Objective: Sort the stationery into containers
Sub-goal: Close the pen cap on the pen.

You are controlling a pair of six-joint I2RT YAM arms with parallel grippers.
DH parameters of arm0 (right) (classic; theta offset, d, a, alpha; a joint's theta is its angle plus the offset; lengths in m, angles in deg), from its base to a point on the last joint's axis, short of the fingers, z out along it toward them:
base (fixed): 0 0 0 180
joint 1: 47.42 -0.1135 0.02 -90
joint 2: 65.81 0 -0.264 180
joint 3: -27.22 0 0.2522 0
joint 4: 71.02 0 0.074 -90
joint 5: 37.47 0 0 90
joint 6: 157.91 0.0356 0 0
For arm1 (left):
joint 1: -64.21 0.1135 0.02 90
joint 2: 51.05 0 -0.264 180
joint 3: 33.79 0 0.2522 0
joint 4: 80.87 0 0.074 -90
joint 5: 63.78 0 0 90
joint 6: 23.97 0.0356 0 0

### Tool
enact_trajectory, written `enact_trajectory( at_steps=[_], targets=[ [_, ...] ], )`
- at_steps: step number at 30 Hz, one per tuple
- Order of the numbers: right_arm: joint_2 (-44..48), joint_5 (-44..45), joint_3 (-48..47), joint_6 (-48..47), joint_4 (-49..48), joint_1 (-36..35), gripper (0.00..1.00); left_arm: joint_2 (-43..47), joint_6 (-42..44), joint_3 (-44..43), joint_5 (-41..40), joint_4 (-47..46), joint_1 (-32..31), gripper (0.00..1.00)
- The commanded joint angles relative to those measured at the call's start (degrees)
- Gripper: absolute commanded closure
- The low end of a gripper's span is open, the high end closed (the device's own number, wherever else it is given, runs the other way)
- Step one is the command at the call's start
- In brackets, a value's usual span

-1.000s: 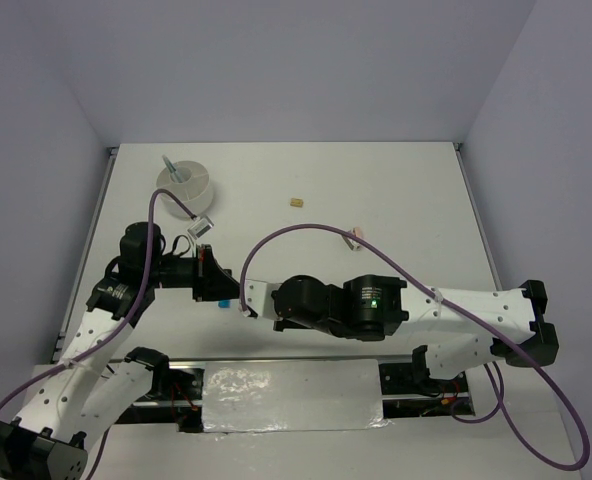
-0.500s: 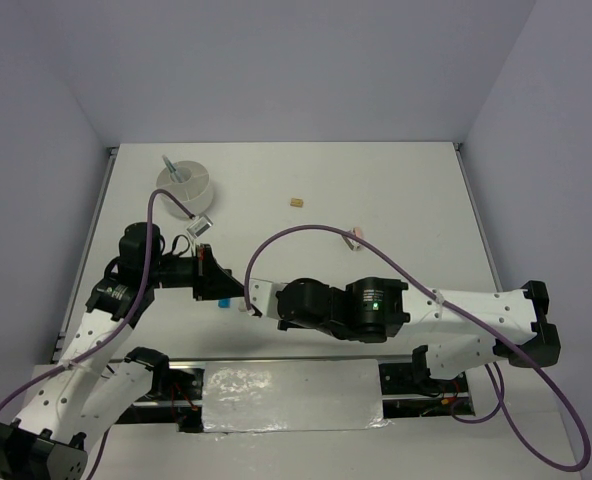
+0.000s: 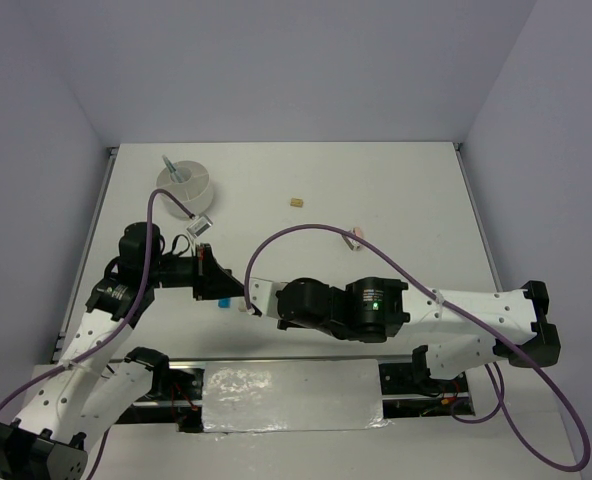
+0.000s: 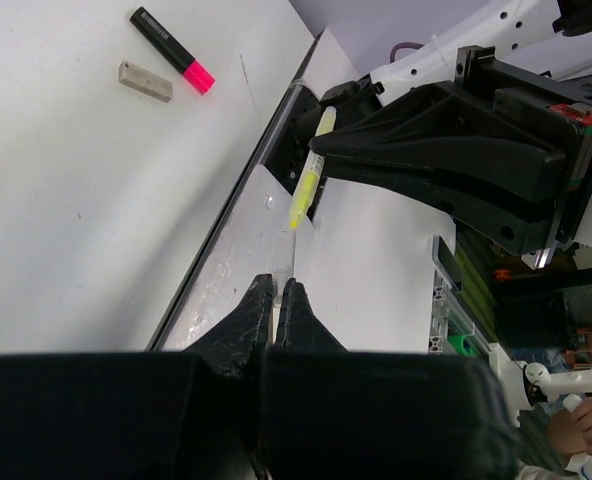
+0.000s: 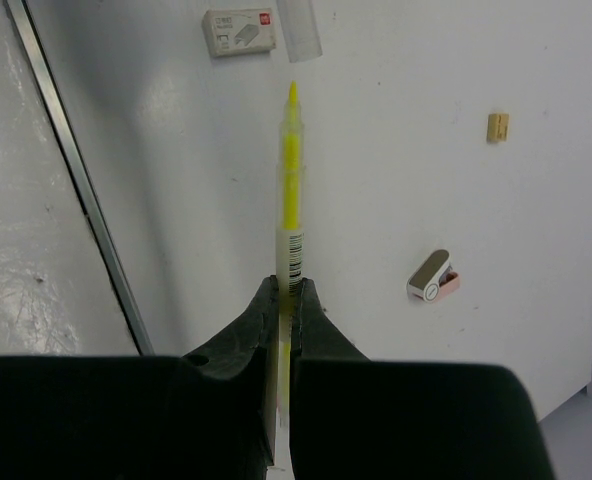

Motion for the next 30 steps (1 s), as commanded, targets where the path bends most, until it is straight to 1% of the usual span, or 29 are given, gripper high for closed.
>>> enact_trajectory(
  at_steps=[1,6,15,24,30],
  targets=[
    [0.3,1.0,-1.4,0.2,-2.5,0.2,1.00,0.7,-0.8,-0.8,1.1,-3.4,-0.3,1.00],
    [-0.3,0.9,-1.8,0.3,-3.0,0.2,1.00,0.5,-1.2,-0.2,1.6,-4.6,-0.3,1.00],
    [-1.1,1.9,-2.7,0.0,-3.2,0.6,1.00,-0.4,0.4,-0.4,1.3,-2.8,-0.3,1.00],
    [-1.0,3.8,-2.6,0.2,-3.6,0.9,1.00,-0.5,0.4,-0.2,1.6,-3.2,-0.3,1.00],
    [-1.3,2.9,-2.9,-0.1,-4.1,1.0,1.00,-0.5,0.5,0.6,2.3,-3.7,-0.3,1.00]
  ],
)
